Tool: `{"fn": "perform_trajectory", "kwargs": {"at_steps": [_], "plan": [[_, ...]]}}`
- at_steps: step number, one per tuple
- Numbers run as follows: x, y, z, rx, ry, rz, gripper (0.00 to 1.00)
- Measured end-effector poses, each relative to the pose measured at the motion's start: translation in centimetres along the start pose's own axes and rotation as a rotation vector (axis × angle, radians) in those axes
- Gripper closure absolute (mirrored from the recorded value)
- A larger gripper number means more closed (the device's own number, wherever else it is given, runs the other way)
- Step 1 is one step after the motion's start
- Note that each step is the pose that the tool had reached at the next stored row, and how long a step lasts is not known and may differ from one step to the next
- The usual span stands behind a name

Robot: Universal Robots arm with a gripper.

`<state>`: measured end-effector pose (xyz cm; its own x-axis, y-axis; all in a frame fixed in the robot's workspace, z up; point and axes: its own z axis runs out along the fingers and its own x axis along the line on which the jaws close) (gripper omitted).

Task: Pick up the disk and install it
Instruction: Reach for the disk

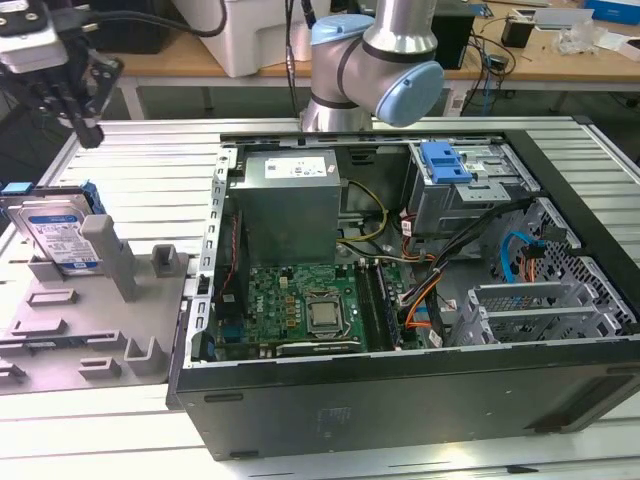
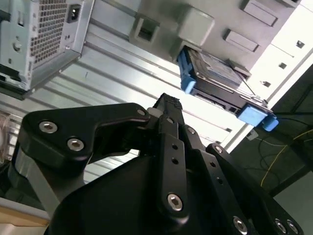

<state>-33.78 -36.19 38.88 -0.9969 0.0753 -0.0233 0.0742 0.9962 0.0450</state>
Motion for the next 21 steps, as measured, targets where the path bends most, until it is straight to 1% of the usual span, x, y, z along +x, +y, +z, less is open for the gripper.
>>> {"fn": "perform_trajectory", "kwargs": {"at_steps": [1,4,5,7,15,16,21], "plan": [[0.41,0.01,0.00,0.0000,0.0000,0.000,0.89],[2.57,0.06,0.00,-0.0001,-0.0001,0.000,0.89],[3.01,0.07,0.00,-0.0001,-0.0001,0.000,0.89],[4.50,0.10,0.00,0.0000,0.0000,0.000,0.89],[8.24,0.11,0.03,0.0000,0.0000,0.000,0.89],[8.62,0.08,0.03,0.0000,0.0000,0.000,0.89],[8.61,0.08,0.03,-0.0003,0.0000,0.000,0.89]]}}
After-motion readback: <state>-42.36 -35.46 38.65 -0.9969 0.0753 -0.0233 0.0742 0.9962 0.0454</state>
